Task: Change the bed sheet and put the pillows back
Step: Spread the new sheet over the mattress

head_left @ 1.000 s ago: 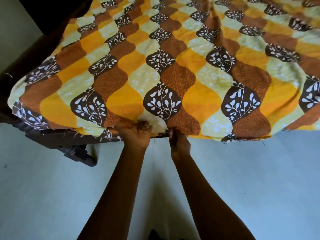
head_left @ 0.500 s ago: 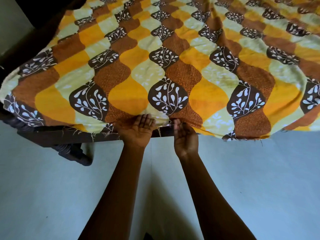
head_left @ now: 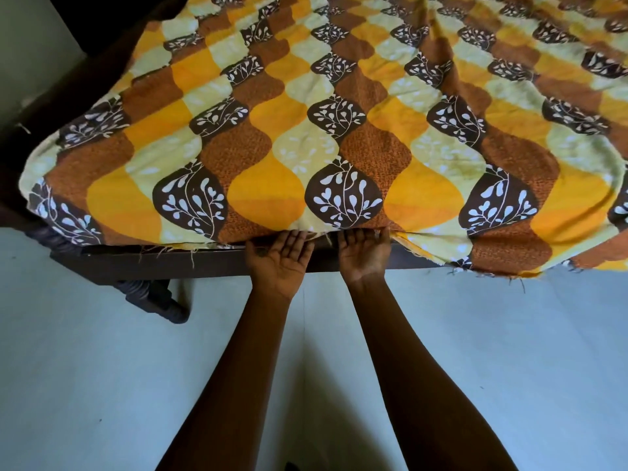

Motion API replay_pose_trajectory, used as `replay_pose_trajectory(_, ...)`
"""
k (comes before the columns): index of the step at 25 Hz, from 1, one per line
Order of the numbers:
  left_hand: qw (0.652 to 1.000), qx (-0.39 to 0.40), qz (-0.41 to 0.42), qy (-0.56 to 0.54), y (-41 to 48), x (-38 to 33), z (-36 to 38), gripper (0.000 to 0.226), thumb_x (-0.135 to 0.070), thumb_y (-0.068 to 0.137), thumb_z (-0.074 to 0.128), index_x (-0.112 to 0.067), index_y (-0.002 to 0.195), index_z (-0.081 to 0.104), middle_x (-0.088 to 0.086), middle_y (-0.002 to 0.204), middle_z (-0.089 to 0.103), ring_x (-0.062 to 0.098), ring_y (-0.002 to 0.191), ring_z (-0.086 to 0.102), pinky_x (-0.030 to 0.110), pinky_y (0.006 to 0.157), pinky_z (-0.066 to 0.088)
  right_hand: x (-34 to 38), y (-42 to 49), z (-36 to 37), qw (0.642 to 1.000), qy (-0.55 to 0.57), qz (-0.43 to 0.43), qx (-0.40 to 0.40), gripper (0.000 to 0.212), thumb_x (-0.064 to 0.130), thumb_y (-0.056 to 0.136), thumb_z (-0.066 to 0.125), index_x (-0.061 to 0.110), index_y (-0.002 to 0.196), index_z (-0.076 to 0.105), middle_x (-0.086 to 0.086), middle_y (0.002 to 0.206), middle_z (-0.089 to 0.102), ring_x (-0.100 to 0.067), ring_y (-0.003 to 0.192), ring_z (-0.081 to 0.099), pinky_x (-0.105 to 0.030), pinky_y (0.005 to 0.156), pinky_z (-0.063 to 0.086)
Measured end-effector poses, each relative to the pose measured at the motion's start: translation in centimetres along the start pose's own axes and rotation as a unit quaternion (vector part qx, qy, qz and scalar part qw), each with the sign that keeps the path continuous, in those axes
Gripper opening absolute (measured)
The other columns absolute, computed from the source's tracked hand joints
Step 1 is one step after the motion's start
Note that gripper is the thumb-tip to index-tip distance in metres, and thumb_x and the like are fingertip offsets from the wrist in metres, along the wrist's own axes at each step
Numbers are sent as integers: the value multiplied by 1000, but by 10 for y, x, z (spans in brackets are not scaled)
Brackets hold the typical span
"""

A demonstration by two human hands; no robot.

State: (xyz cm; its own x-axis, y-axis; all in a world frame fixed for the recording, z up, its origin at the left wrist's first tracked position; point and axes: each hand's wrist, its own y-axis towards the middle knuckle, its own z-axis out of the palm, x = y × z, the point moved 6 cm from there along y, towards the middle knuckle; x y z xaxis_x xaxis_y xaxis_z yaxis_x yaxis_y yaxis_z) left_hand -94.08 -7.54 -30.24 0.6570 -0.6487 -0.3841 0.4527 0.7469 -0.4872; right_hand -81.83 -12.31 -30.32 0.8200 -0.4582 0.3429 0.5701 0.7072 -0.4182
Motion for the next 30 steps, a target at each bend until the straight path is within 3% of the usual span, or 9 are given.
replay_pose_trajectory(2,996,-44,16,79,-3,-12,-15,41,-39,98,34,-6,95,59,10,82,71,21,79,70,36,77,55,1,-16,-15,998,-47,-13,-35,33,28,99,41,10,125,50,-9,112,61,-21,102,60,-30,92,49)
replay_pose_trajectory(4,990,-100,68,73,-15,-37,-33,26,-23,97,42,-7,84,58,5,63,70,16,58,69,29,63,57,-11,-37,-28,996,-61,2,-61,21,17,96,47,10,112,58,-10,101,66,-17,87,67,-25,77,56)
replay_pose_trajectory(8,977,-135,164,-20,-34,-96,-59,27,-25,97,42,-10,77,54,4,67,62,14,52,65,26,61,56,-65,-64,-11,992,-87,86,-19,23,14,96,45,7,112,60,-9,95,69,-16,82,69,-24,75,56)
replay_pose_trajectory(10,976,-121,175,-38,-33,-114,-59,33,-37,96,40,-10,83,54,7,76,60,18,64,65,31,71,55,-85,-64,4,990,-85,108,2,26,15,97,43,5,116,59,-10,99,69,-18,89,67,-27,79,55)
replay_pose_trajectory(13,985,-84,146,-37,-26,-124,-53,57,-55,94,30,-5,114,48,17,106,57,30,102,58,44,101,41,-101,-58,15,989,-94,111,-1,29,20,98,44,7,121,56,-8,106,67,-19,95,65,-31,83,54)
replay_pose_trajectory(16,991,-73,107,-40,-19,-131,-50,80,-64,91,24,1,135,37,22,135,45,36,128,43,48,109,31,-105,-53,7,987,-137,79,-31,27,19,98,44,10,121,56,-5,104,68,-16,97,64,-29,84,52)
replay_pose_trajectory(22,992,-81,82,-50,-14,-135,-56,87,-68,89,21,4,135,37,22,140,42,37,129,41,47,107,32,-101,-45,-9,957,-247,52,-147,24,20,83,69,8,102,62,-7,86,68,-16,78,66,-26,68,57)
replay_pose_trajectory(26,992,-69,83,-64,-16,-134,-56,88,-69,89,19,4,135,36,23,140,41,38,130,40,48,107,31,-96,-40,-1,962,-203,43,-176,12,13,81,71,4,82,64,-4,61,69,-10,52,66,-19,53,56)
replay_pose_trajectory(30,991,-56,80,-93,-18,-133,-51,86,-69,88,23,3,132,38,23,137,44,38,129,41,49,106,33,-99,-45,11,983,-143,49,-107,17,2,89,58,-1,106,61,-9,85,68,-15,73,67,-21,67,57)
